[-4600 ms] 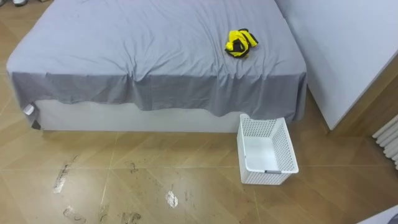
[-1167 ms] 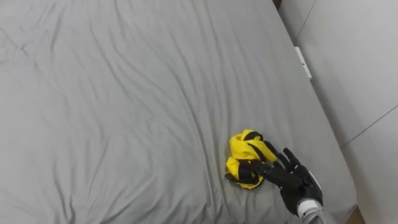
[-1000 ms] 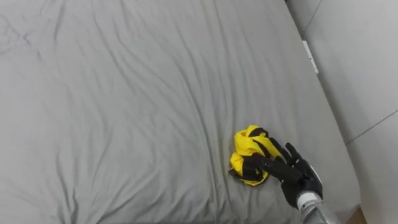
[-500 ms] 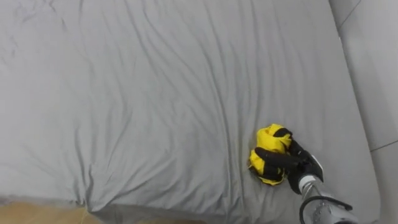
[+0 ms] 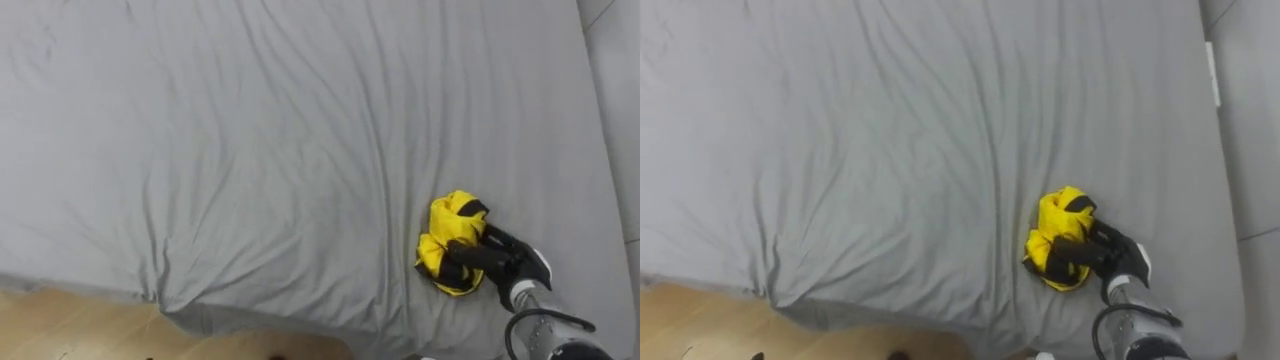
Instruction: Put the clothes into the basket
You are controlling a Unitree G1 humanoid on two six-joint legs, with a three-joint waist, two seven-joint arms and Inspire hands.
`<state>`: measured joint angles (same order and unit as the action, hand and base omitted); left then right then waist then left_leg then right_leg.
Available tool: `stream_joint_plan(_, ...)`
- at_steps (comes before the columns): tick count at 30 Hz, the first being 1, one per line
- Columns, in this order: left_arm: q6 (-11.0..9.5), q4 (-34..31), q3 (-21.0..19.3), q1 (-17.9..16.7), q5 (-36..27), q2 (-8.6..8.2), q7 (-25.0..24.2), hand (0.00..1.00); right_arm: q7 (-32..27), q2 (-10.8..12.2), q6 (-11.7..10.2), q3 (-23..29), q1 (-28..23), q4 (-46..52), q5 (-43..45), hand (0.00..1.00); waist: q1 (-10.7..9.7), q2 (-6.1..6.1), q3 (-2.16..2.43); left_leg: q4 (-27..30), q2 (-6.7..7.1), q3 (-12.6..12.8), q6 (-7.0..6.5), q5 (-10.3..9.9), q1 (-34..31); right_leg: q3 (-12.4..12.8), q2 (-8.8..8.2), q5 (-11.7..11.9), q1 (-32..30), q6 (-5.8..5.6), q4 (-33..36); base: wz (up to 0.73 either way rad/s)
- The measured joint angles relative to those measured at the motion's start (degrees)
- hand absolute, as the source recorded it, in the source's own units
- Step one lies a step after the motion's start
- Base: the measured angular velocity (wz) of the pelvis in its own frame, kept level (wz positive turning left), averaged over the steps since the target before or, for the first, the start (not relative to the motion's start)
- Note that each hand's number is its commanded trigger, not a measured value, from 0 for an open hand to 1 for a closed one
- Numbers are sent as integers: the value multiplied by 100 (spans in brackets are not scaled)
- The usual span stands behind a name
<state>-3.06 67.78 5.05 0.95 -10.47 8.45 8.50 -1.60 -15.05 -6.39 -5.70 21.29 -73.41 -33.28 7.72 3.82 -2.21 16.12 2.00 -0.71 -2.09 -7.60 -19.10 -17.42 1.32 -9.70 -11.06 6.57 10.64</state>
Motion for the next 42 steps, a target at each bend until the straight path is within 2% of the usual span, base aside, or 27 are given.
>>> stream_joint_plan(4,-2,14,79,4,-3,-15,-5,0,27,10,25,-22,-43,-106,-38,100,29,1,-3,-103,4,-36,19,12,82,-78,0,0,51,-1,-3,6)
stream_joint_plan(7,-13,48,79,6,-4,-15,-24,0,61,123,96,-65,-80,-217,-71,100,20,-1,-3,-171,9,-103,33,20,159,-160,-1,-3,123,-5,0,11)
stream_joint_plan(10,-19,41,74,-27,-8,-11,-21,0,81,124,151,-98,-97,-188,-480,100,21,3,-2,-173,16,-76,33,20,164,-145,-16,-17,118,-31,-2,1)
stream_joint_plan(15,-34,33,62,-107,-6,20,-13,0,181,124,226,-70,-293,-58,-711,100,-119,14,6,-179,60,-53,24,20,336,-120,-51,-56,290,-89,-9,2)
stream_joint_plan(18,-124,-104,-149,-266,-4,23,-12,0,307,125,254,146,-778,480,-815,100,-175,20,20,-179,94,4,-8,0,471,-42,-66,-89,460,-89,-102,-6)
stream_joint_plan(20,-148,-121,-249,-363,-11,36,5,0,379,126,284,145,-1143,858,-1045,100,-240,20,28,-185,91,175,-17,-5,611,-13,-91,-98,594,-106,-97,-9)
stream_joint_plan(21,-170,-134,-264,-437,-5,45,13,0,399,138,294,161,-1397,1161,-1176,100,-288,27,52,-218,93,268,-20,-7,732,36,-113,-111,685,-128,-96,-24)
stream_joint_plan(22,-205,-150,-283,-529,0,45,15,0,415,144,338,241,-1681,1562,-1191,100,-327,31,118,-299,93,372,-23,-9,858,128,-119,-119,741,-142,-97,-33)
stream_joint_plan(23,-211,-154,-309,-571,0,44,16,0,420,143,341,259,-1796,1759,-1198,100,-339,32,121,-323,91,390,-24,-9,934,178,-122,-120,790,-145,-98,-38)
stream_joint_plan(24,-215,-171,-403,-656,3,47,17,0,432,142,341,280,-1935,2057,-1200,100,-446,34,124,-356,95,406,-34,-17,1076,241,-124,-127,905,-156,-110,-33)
stream_joint_plan(26,-221,-187,-544,-737,180,52,16,0,486,139,341,431,-2070,2384,-1252,100,-612,42,174,-458,73,660,-56,-32,1368,372,-126,-139,1116,-176,-128,-31)
stream_joint_plan(28,-222,-222,-569,-753,258,52,16,0,476,138,355,606,-2242,2868,-1401,100,-738,35,214,-487,67,791,-58,-33,1485,465,-124,-145,1221,-186,-167,-31)
stream_joint_plan(29,-221,-244,-585,-770,269,52,16,0,489,140,352,708,-2345,3211,-1414,100,-787,30,218,-546,56,948,-58,-33,1652,620,-115,-155,1275,-202,-196,-45)
stream_joint_plan(32,-194,-254,-583,-885,267,48,17,0,467,140,361,816,-2524,3713,-1474,100,-899,22,235,-685,54,1106,-57,-36,1996,863,-113,-167,1463,-221,-190,-52)
stream_joint_plan(34,-85,-252,-586,-1015,267,24,17,0,379,138,396,1016,-2616,4241,-1467,100,-1075,-4,236,-699,43,1300,-61,-39,2081,1050,-108,-174,1489,-233,-192,-41)
stream_joint_plan(37,73,-252,-598,-1091,269,26,7,0,353,130,398,1418,-2593,4330,-1339,100,-1230,-21,216,-708,16,1459,-83,-70,2160,1302,-62,-149,1478,-253,-173,-34)
stream_joint_plan(39,170,-251,-612,-1114,271,27,-7,0,344,134,399,1636,-2603,4338,-1206,100,-1294,-90,203,-715,-66,1523,-106,-216,2181,1438,30,-149,1435,-253,-160,-38)
stream_joint_plan(42,299,-251,-713,-1174,269,32,-7,0,349,136,401,1727,-2648,4335,-1114,100,-1451,-94,189,-739,-123,1668,-116,-272,2197,1586,84,-130,1344,-241,-75,-33)
